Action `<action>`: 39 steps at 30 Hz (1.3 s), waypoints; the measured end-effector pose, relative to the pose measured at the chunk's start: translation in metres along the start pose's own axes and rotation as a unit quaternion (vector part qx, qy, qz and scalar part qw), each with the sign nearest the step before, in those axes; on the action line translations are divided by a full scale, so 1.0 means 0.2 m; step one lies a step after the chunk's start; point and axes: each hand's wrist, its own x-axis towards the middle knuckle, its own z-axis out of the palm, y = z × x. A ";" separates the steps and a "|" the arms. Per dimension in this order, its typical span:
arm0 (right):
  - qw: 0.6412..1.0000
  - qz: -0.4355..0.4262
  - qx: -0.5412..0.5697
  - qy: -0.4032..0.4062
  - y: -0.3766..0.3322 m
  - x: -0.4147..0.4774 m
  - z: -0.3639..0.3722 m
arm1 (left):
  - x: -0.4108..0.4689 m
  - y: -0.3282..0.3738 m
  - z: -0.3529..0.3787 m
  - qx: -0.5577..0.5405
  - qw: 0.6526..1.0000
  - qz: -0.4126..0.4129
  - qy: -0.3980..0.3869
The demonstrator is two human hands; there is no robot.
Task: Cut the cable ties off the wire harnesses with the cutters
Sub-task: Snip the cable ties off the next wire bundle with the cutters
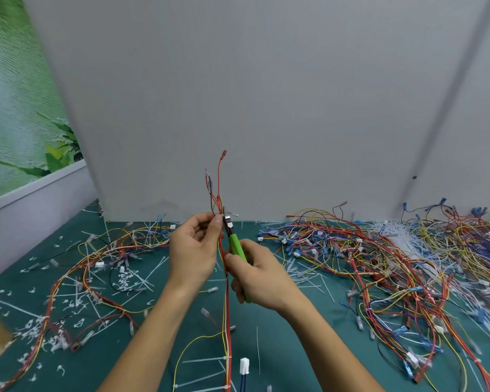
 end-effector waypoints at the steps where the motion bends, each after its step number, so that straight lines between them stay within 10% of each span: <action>1: 1.000 0.003 0.009 -0.001 0.00 0.00 0.00 | 0.00 0.00 0.00 0.011 1.000 0.007 0.003; 21: 0.999 0.045 0.007 -0.004 0.00 -0.02 0.07 | -0.04 0.02 -0.02 0.257 0.947 0.193 0.027; 39: 0.995 0.063 -0.077 -0.010 -0.01 -0.02 0.05 | -0.04 0.02 -0.03 0.259 0.931 0.252 -0.043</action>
